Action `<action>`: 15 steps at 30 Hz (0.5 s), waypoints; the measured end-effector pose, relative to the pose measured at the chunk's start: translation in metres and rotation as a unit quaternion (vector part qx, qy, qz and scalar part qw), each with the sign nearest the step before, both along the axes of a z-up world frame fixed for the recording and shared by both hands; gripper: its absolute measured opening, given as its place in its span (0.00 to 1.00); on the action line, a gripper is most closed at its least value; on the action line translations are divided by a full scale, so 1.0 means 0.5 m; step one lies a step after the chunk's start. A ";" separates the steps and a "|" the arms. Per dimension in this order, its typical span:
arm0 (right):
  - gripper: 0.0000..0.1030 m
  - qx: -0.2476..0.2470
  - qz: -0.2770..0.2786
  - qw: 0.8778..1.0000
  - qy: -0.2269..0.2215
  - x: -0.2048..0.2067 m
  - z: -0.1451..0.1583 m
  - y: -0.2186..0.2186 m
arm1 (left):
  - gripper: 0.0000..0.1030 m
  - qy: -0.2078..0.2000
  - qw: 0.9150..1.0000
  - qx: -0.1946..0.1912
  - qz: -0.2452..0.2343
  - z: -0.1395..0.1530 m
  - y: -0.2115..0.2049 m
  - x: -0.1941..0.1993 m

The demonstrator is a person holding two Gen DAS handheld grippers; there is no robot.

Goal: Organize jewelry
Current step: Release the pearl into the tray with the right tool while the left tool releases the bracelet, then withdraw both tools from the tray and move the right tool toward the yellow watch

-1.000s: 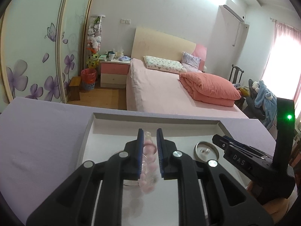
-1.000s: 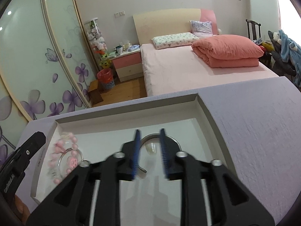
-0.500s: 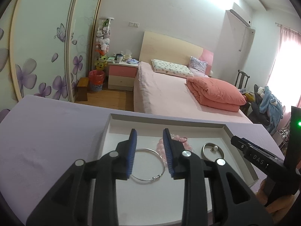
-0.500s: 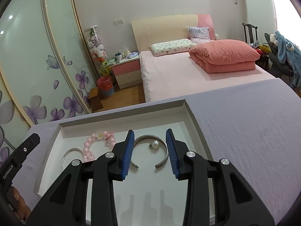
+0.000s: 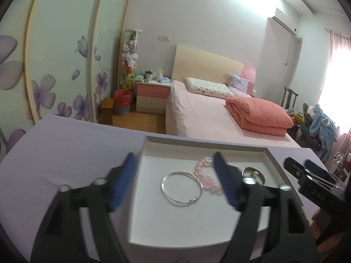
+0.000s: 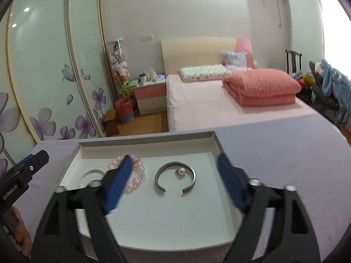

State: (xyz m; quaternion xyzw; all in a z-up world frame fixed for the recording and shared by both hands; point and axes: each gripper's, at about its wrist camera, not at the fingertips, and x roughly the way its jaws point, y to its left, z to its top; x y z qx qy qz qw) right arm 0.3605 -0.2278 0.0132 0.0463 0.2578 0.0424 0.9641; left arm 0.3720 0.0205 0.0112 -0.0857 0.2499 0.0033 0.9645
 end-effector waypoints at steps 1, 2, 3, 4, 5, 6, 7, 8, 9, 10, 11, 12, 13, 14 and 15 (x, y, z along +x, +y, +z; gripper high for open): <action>0.87 -0.007 0.003 1.000 -0.010 -0.010 0.003 0.002 | 0.83 -0.004 1.000 0.001 0.004 0.004 0.002 -0.006; 0.88 -0.014 0.007 1.000 -0.018 -0.018 0.006 0.005 | 0.85 -0.007 1.000 0.001 0.006 0.008 0.003 -0.013; 0.91 -0.019 0.010 1.000 -0.023 -0.026 0.008 0.007 | 0.87 -0.011 1.000 0.001 0.006 0.010 0.005 -0.021; 0.93 -0.024 0.013 0.999 -0.029 -0.035 0.010 0.010 | 0.90 -0.013 1.000 0.002 0.008 0.012 0.008 -0.029; 0.93 -0.027 0.016 0.999 -0.033 -0.044 0.012 0.011 | 0.91 -0.013 1.000 0.003 0.010 0.015 0.010 -0.037; 0.94 -0.029 0.018 0.999 -0.037 -0.053 0.013 0.011 | 0.93 -0.014 1.000 0.003 0.011 0.017 0.012 -0.041; 0.95 -0.031 0.021 0.998 -0.040 -0.062 0.014 0.011 | 0.95 -0.014 1.000 0.002 0.012 0.018 0.015 -0.051; 0.95 -0.030 0.025 0.998 -0.045 -0.073 0.016 0.010 | 0.96 -0.015 1.000 0.002 0.013 0.018 0.017 -0.059; 0.96 -0.030 0.027 0.998 -0.047 -0.080 0.016 0.008 | 0.96 -0.015 1.000 0.002 0.014 0.018 0.019 -0.065; 0.96 -0.030 0.029 0.998 -0.051 -0.091 0.017 0.006 | 0.96 -0.015 1.000 0.004 0.014 0.019 0.022 -0.072; 0.96 -0.029 0.030 0.998 -0.052 -0.098 0.018 0.005 | 0.96 -0.014 1.000 0.004 0.015 0.020 0.024 -0.080; 0.96 -0.029 0.033 0.998 -0.054 -0.107 0.019 0.003 | 0.96 -0.014 1.000 0.004 0.016 0.021 0.027 -0.085; 0.96 -0.028 0.034 0.997 -0.056 -0.116 0.019 0.001 | 0.96 -0.015 1.000 0.003 0.016 0.022 0.034 -0.094; 0.96 -0.027 0.036 0.997 -0.058 -0.127 0.020 -0.004 | 0.96 -0.015 1.000 0.001 0.016 0.023 0.036 -0.103; 0.97 -0.027 0.037 0.997 -0.061 -0.136 0.020 -0.007 | 0.96 -0.016 1.000 -0.001 0.016 0.023 0.038 -0.112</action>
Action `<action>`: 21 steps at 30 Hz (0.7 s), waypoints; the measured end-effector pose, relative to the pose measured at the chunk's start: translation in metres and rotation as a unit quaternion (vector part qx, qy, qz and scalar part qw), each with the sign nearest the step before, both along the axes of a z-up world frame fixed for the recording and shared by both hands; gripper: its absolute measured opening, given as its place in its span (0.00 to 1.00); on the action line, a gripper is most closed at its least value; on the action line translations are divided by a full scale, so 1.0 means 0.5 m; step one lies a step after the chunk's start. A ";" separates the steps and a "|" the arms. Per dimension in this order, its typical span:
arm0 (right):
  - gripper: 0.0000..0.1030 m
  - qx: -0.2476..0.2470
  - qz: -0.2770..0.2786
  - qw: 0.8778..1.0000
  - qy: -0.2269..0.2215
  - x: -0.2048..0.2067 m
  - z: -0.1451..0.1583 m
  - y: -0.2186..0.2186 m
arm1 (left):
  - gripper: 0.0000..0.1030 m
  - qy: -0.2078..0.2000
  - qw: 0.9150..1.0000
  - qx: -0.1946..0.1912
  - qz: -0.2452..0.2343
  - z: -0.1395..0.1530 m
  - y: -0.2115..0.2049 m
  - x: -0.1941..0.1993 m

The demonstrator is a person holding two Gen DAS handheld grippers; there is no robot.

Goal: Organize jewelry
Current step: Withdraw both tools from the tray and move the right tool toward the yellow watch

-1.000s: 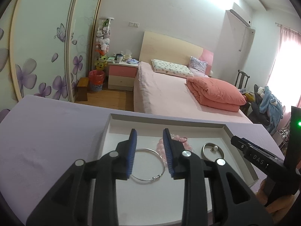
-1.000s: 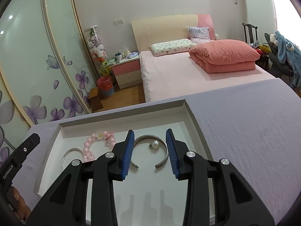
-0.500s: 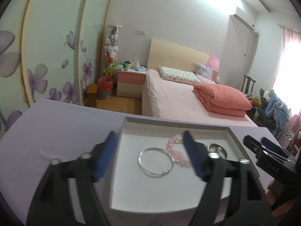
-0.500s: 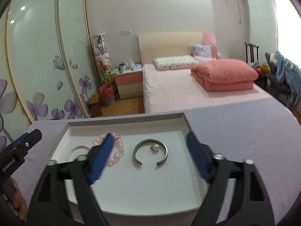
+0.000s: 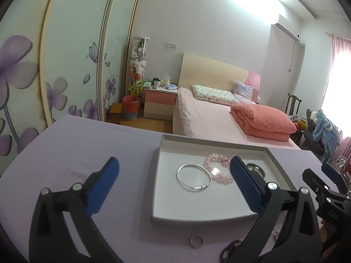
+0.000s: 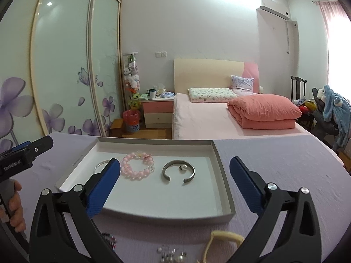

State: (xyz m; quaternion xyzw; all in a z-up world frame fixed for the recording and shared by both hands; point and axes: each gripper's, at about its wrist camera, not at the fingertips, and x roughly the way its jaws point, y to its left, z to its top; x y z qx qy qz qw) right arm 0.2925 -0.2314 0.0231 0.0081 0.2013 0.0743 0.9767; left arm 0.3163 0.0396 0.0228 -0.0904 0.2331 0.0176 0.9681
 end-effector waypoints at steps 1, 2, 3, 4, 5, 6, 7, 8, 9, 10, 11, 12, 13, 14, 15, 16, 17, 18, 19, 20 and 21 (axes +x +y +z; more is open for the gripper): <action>0.97 0.000 0.000 1.000 -0.003 -0.010 0.001 -0.005 | 0.96 -0.001 1.000 -0.002 0.000 0.001 0.004 -0.010; 0.97 0.000 0.001 1.000 -0.005 -0.020 0.001 -0.011 | 0.96 -0.003 1.000 -0.004 0.000 0.000 0.007 -0.022; 0.98 0.002 0.002 1.000 -0.007 -0.029 0.001 -0.015 | 0.96 -0.003 1.000 -0.006 0.000 -0.001 0.010 -0.037; 0.98 0.004 0.004 1.000 -0.008 -0.041 0.000 -0.021 | 0.96 -0.003 1.000 -0.007 -0.001 -0.003 0.013 -0.048; 0.98 0.006 0.005 1.000 -0.007 -0.054 -0.003 -0.027 | 0.96 -0.005 1.000 -0.008 -0.002 -0.005 0.015 -0.063; 0.98 0.008 0.006 1.000 -0.006 -0.063 -0.005 -0.032 | 0.96 -0.005 1.000 -0.006 -0.003 -0.007 0.015 -0.078; 0.98 0.010 0.008 1.000 -0.003 -0.072 -0.008 -0.037 | 0.96 -0.006 1.000 -0.004 -0.003 -0.010 0.015 -0.090; 0.98 0.012 0.011 1.000 0.000 -0.086 -0.012 -0.045 | 0.96 -0.008 1.000 -0.003 -0.005 -0.012 0.015 -0.105; 0.98 0.013 0.012 1.000 0.002 -0.094 -0.016 -0.048 | 0.96 -0.009 1.000 -0.002 -0.006 -0.013 0.015 -0.115; 0.98 0.014 0.013 1.000 0.005 -0.105 -0.020 -0.053 | 0.96 -0.011 1.000 0.000 -0.007 -0.015 0.016 -0.131; 0.98 0.014 0.014 1.000 0.009 -0.118 -0.027 -0.059 | 0.96 -0.013 1.000 0.001 -0.009 -0.017 0.014 -0.144; 0.98 0.015 0.015 1.000 0.014 -0.128 -0.033 -0.063 | 0.96 -0.015 1.000 0.002 -0.012 -0.020 0.015 -0.162; 0.98 0.017 0.015 1.000 0.020 -0.140 -0.041 -0.071 | 0.96 -0.016 1.000 0.005 -0.012 -0.022 0.014 -0.173; 0.98 0.017 0.014 0.999 0.024 -0.145 -0.047 -0.073 | 0.96 -0.017 1.000 0.008 -0.011 -0.026 0.014 -0.186; 0.98 0.018 0.012 0.999 0.030 -0.152 -0.055 -0.079 | 0.96 -0.017 1.000 0.009 -0.012 -0.026 0.015 -0.193; 0.98 0.018 0.008 0.999 0.039 -0.159 -0.064 -0.086 | 0.96 -0.018 1.000 0.011 -0.013 -0.030 0.015 -0.206; 0.98 0.019 0.004 0.999 0.046 -0.163 -0.070 -0.091 | 0.96 -0.019 1.000 0.014 -0.013 -0.034 0.014 -0.216; 0.98 0.021 0.002 0.999 0.051 -0.167 -0.074 -0.094 | 0.96 -0.018 1.000 0.018 -0.012 -0.039 0.014 -0.226; 0.98 0.024 -0.001 0.998 0.057 -0.171 -0.081 -0.101 | 0.96 -0.016 1.000 0.021 -0.010 -0.043 0.015 -0.234; 0.98 0.027 -0.005 0.997 0.065 -0.174 -0.088 -0.107 | 0.96 -0.014 1.000 0.022 -0.010 -0.047 0.016 -0.240; 0.98 0.030 -0.011 0.997 0.073 -0.176 -0.095 -0.112 | 0.96 -0.012 1.000 0.022 -0.008 -0.051 0.016 -0.246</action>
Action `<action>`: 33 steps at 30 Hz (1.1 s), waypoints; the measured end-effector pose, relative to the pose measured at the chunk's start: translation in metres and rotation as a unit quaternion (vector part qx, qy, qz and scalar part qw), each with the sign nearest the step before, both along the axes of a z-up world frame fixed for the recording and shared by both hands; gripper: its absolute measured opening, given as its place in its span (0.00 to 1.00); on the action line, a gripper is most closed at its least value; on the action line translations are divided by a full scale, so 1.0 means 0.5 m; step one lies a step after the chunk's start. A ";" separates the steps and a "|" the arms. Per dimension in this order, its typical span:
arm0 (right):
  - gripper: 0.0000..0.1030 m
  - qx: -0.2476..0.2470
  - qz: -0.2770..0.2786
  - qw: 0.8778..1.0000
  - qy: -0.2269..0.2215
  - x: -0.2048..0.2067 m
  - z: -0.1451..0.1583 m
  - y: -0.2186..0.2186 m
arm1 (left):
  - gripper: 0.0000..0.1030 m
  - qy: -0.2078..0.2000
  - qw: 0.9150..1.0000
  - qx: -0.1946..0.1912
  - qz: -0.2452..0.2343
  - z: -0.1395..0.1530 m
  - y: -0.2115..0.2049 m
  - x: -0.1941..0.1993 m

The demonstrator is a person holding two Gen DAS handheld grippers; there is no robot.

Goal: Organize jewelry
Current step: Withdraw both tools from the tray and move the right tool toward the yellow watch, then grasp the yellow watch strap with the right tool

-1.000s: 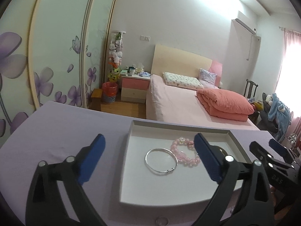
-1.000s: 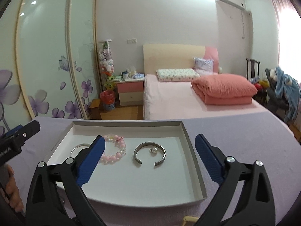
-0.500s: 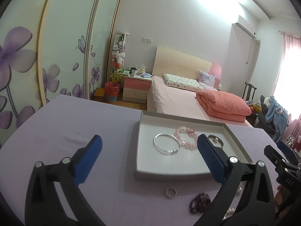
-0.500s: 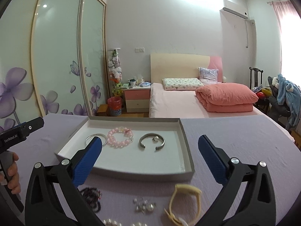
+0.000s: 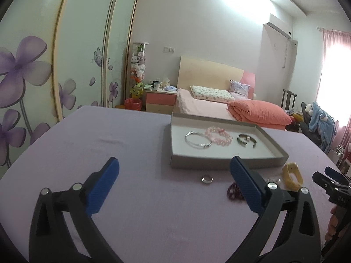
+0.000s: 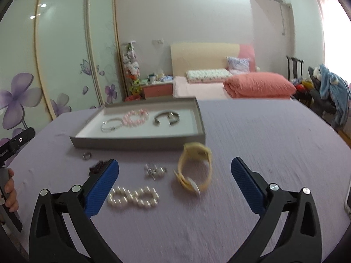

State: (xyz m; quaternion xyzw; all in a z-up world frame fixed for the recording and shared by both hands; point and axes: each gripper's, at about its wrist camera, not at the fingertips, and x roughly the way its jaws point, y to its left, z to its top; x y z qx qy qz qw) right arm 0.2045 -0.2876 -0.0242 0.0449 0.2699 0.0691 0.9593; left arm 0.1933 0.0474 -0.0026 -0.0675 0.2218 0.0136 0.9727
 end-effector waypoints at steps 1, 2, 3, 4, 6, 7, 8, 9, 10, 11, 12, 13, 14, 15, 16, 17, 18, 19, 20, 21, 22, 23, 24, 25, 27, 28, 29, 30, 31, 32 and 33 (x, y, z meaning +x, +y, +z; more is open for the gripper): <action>0.98 0.002 -0.006 1.000 0.008 0.000 -0.006 -0.005 | 0.96 0.004 1.000 -0.002 0.003 -0.005 0.002 -0.006; 0.98 0.004 -0.009 1.000 0.013 -0.002 -0.011 -0.008 | 0.96 0.007 1.000 -0.006 0.005 -0.010 0.005 -0.011; 0.98 0.005 -0.012 1.000 0.018 -0.007 -0.017 -0.010 | 0.96 0.010 1.000 -0.010 0.006 -0.011 0.007 -0.014; 0.98 0.005 -0.015 1.000 0.025 -0.008 -0.021 -0.011 | 0.96 0.012 1.000 -0.016 0.008 -0.015 0.011 -0.017; 0.98 0.009 -0.019 0.999 0.032 -0.006 -0.024 -0.016 | 0.96 0.016 1.000 -0.019 0.009 -0.020 0.013 -0.020; 0.98 0.005 -0.024 0.999 0.037 -0.003 -0.025 -0.016 | 0.96 0.019 1.000 -0.017 0.010 -0.023 0.014 -0.020; 0.98 0.002 -0.024 0.999 0.046 0.001 -0.028 -0.016 | 0.96 0.023 1.000 -0.014 0.012 -0.027 0.015 -0.019; 0.98 -0.001 -0.024 0.998 0.053 0.008 -0.030 -0.015 | 0.96 0.027 1.000 -0.012 0.012 -0.031 0.016 -0.017; 0.98 -0.004 -0.026 0.998 0.058 0.012 -0.034 -0.015 | 0.96 0.029 0.999 -0.011 0.012 -0.033 0.014 -0.019; 0.98 -0.011 -0.031 0.997 0.065 0.022 -0.038 -0.014 | 0.96 0.031 0.999 -0.011 0.012 -0.034 0.014 -0.017; 0.98 -0.016 -0.033 0.997 0.074 0.033 -0.042 -0.013 | 0.96 0.031 0.999 -0.012 0.011 -0.035 0.015 -0.016; 0.95 -0.017 -0.035 0.996 0.082 0.045 -0.046 -0.013 | 0.96 0.030 0.999 -0.011 0.011 -0.035 0.015 -0.015; 0.93 -0.014 -0.035 0.995 0.089 0.054 -0.049 -0.014 | 0.96 0.030 0.999 -0.011 0.011 -0.035 0.014 -0.015; 0.91 -0.012 -0.035 0.995 0.096 0.061 -0.053 -0.013 | 0.96 0.030 0.999 -0.009 0.011 -0.036 0.014 -0.015; 0.88 -0.009 -0.037 0.994 0.104 0.071 -0.056 -0.014 | 0.96 0.031 0.999 -0.010 0.012 -0.036 0.014 -0.015; 0.86 -0.006 -0.039 0.993 0.112 0.085 -0.059 -0.012 | 0.96 0.031 0.999 -0.009 0.012 -0.036 0.014 -0.015; 0.82 -0.005 -0.040 0.992 0.118 0.094 -0.061 -0.012 | 0.96 0.032 0.999 -0.008 0.011 -0.038 0.015 -0.015; 0.78 -0.008 -0.042 0.991 0.124 0.107 -0.063 -0.008 | 0.96 0.032 0.999 -0.008 0.011 -0.039 0.014 -0.013; 0.76 -0.007 -0.043 0.991 0.128 0.114 -0.065 -0.007 | 0.96 0.033 0.999 -0.008 0.011 -0.039 0.015 -0.012; 0.75 -0.006 -0.043 0.990 0.135 0.124 -0.068 -0.005 | 0.96 0.034 0.999 -0.008 0.011 -0.040 0.015 -0.012; 0.75 -0.005 -0.044 0.989 0.141 0.133 -0.071 -0.003 | 0.96 0.034 0.999 -0.007 0.011 -0.040 0.015 -0.011; 0.75 -0.005 -0.044 0.988 0.146 0.139 -0.074 -0.002 | 0.96 0.035 0.999 -0.006 0.011 -0.040 0.014 -0.010; 0.75 -0.006 -0.044 0.987 0.152 0.146 -0.078 0.001 | 0.96 0.035 0.999 -0.004 0.011 -0.040 0.013 -0.010; 0.72 -0.009 -0.044 0.987 0.156 0.148 -0.080 0.001 | 0.96 0.036 0.999 -0.003 0.011 -0.040 0.012 -0.009; 0.62 -0.019 -0.047 0.985 0.166 0.155 -0.089 0.002 | 0.96 0.038 0.999 -0.003 0.010 -0.042 0.012 -0.007; 0.55 -0.018 -0.049 0.984 0.173 0.158 -0.093 -0.001 | 0.96 0.038 0.999 -0.002 0.009 -0.041 0.011 -0.006; 0.51 -0.016 -0.052 0.984 0.169 0.153 -0.089 -0.005 | 0.96 0.039 0.999 -0.002 0.008 -0.041 0.010 -0.006; 0.44 -0.012 -0.050 0.984 0.171 0.149 -0.089 -0.010 | 0.96 0.040 0.999 -0.001 0.007 -0.042 0.008 -0.005; 0.41 -0.009 -0.049 0.984 0.170 0.147 -0.088 -0.013 | 0.96 0.041 0.999 0.000 0.005 -0.042 0.006 -0.005; 0.39 -0.008 -0.050 0.984 0.168 0.139 -0.088 -0.016 | 0.96 0.041 0.999 0.001 0.003 -0.042 0.004 -0.005; 0.38 -0.006 -0.052 0.985 0.167 0.130 -0.088 -0.020 | 0.96 0.042 0.999 0.003 0.001 -0.042 0.002 -0.004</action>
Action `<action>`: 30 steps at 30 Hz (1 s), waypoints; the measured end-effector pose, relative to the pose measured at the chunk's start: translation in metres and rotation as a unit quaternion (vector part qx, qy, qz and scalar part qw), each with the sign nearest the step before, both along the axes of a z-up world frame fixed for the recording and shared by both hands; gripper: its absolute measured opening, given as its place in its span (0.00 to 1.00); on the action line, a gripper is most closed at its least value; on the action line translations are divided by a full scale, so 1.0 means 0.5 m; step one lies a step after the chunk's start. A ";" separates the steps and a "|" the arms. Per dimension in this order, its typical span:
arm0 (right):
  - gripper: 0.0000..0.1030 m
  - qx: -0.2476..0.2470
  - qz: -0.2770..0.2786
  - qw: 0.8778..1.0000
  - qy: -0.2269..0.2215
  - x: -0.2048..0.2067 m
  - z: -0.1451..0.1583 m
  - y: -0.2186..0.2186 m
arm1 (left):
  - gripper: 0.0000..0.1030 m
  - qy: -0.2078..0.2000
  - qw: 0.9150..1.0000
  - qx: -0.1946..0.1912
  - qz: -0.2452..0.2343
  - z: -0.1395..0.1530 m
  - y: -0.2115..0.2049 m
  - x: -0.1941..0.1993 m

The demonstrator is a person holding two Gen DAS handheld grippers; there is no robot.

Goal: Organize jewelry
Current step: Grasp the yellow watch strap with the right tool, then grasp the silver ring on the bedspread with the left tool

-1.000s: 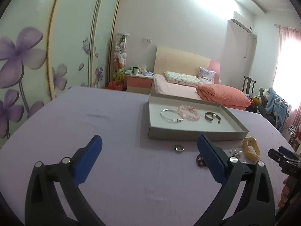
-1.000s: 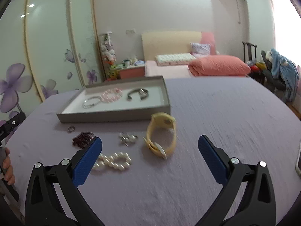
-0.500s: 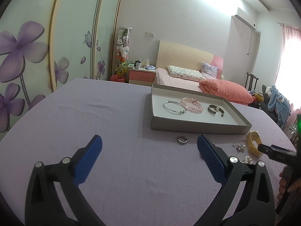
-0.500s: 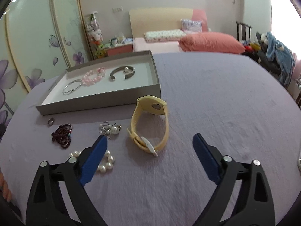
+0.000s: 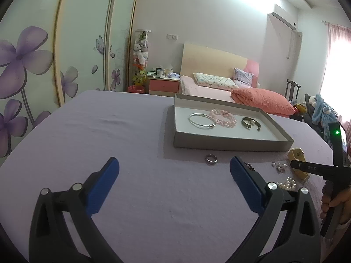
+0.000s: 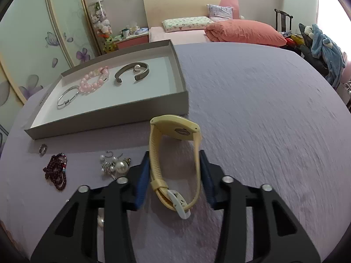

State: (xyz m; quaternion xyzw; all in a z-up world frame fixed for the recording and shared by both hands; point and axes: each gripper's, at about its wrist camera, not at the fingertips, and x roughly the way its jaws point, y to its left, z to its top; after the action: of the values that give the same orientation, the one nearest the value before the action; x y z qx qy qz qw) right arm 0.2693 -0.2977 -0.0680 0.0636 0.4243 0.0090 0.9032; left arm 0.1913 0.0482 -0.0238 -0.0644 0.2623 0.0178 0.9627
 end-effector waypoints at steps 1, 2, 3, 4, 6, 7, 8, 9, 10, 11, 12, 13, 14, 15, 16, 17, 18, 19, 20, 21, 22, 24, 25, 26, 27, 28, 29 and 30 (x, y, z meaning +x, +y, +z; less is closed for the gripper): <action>0.36 0.003 -0.001 1.000 0.000 -0.005 0.001 -0.004 | 0.96 0.001 1.000 0.003 -0.003 0.000 -0.005 0.001; 0.36 0.007 -0.003 1.000 0.000 -0.016 0.001 -0.010 | 0.96 0.002 1.000 0.006 -0.007 0.000 -0.011 0.003; 0.35 0.009 -0.006 1.000 0.000 -0.023 0.002 -0.014 | 0.96 0.004 1.000 0.010 -0.012 -0.001 -0.018 0.005; 0.34 0.012 -0.008 1.000 0.000 -0.031 0.002 -0.018 | 0.96 0.006 1.000 0.013 -0.017 -0.001 -0.026 0.006; 0.34 0.014 -0.011 1.000 0.000 -0.050 0.002 -0.024 | 0.96 0.011 0.999 0.018 -0.030 -0.004 -0.043 0.011; 0.34 0.016 -0.012 1.000 0.000 -0.057 0.004 -0.025 | 0.96 0.014 0.999 0.022 -0.039 -0.005 -0.054 0.015; 0.34 0.019 -0.012 1.000 0.000 -0.068 0.005 -0.029 | 0.96 0.017 0.998 0.026 -0.046 -0.007 -0.064 0.019; 0.34 0.020 -0.012 1.000 0.000 -0.077 0.005 -0.030 | 0.96 0.021 0.998 0.030 -0.054 -0.009 -0.075 0.025; 0.34 0.023 -0.012 1.000 0.000 -0.084 0.006 -0.032 | 0.96 0.027 0.997 0.035 -0.059 -0.010 -0.084 0.034; 0.34 0.024 -0.012 1.000 0.000 -0.086 0.008 -0.031 | 0.96 0.033 0.997 0.038 -0.061 -0.014 -0.090 0.041; 0.34 0.025 -0.010 1.000 0.000 -0.088 0.009 -0.031 | 0.95 0.040 0.996 0.041 -0.063 -0.017 -0.096 0.051; 0.34 0.026 -0.009 1.000 0.000 -0.090 0.010 -0.031 | 0.92 0.050 0.996 0.044 -0.065 -0.021 -0.104 0.066; 0.34 0.028 -0.008 1.000 0.000 -0.092 0.010 -0.031 | 0.87 0.061 0.995 0.048 -0.065 -0.026 -0.110 0.083; 0.34 0.030 -0.008 1.000 0.000 -0.092 0.011 -0.031 | 0.77 0.068 0.994 0.052 -0.066 -0.029 -0.114 0.097; 0.34 0.031 -0.008 0.999 0.000 -0.091 0.011 -0.032 | 0.71 0.080 0.993 0.058 -0.068 -0.035 -0.119 0.118; 0.34 0.033 -0.008 0.999 0.000 -0.089 0.011 -0.033 | 0.69 0.091 0.992 0.063 -0.066 -0.040 -0.124 0.137; 0.34 0.034 -0.008 0.999 0.000 -0.089 0.012 -0.032 | 0.64 0.104 0.990 0.064 -0.065 -0.047 -0.127 0.155; 0.34 0.035 -0.008 0.999 -0.001 -0.089 0.012 -0.033 | 0.59 0.115 0.989 0.064 -0.063 -0.054 -0.127 0.169; 0.34 0.036 -0.008 0.999 -0.001 -0.088 0.012 -0.034 | 0.57 0.128 0.988 0.062 -0.062 -0.061 -0.128 0.185; 0.35 0.038 -0.008 0.999 -0.001 -0.088 0.011 -0.037 | 0.54 0.136 0.987 0.061 -0.061 -0.065 -0.129 0.193; 0.35 0.039 -0.008 0.999 -0.001 -0.088 0.011 -0.037 | 0.53 0.148 0.985 0.061 -0.060 -0.072 -0.130 0.206; 0.35 0.040 -0.007 0.999 -0.001 -0.088 0.010 -0.037 | 0.52 0.164 0.983 0.063 -0.058 -0.082 -0.133 0.223; 0.35 0.040 -0.006 0.999 -0.001 -0.087 0.010 -0.037 | 0.52 0.170 0.982 0.064 -0.058 -0.086 -0.136 0.231; 0.35 0.041 -0.005 0.999 -0.002 -0.089 0.010 -0.039 | 0.52 0.173 0.981 0.067 -0.057 -0.088 -0.139 0.236; 0.35 0.041 -0.004 0.999 -0.002 -0.089 0.010 -0.039 | 0.52 0.176 0.980 0.070 -0.057 -0.090 -0.142 0.240; 0.35 0.041 -0.004 0.999 -0.002 -0.089 0.010 -0.039 | 0.51 0.178 0.980 0.072 -0.059 -0.093 -0.143 0.241; 0.35 0.041 -0.003 0.999 -0.002 -0.089 0.010 -0.038 | 0.50 0.181 0.979 0.074 -0.059 -0.095 -0.146 0.244; 0.35 0.040 -0.003 0.999 -0.001 -0.089 0.010 -0.038 | 0.45 0.185 0.978 0.076 -0.059 -0.098 -0.149 0.245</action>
State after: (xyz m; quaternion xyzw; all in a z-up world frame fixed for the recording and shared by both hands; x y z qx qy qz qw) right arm 0.2250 -0.3165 -0.0629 0.1012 0.4221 0.0239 0.9006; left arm 0.3141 -0.0264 -0.0727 0.0288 0.4370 -0.0080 0.8989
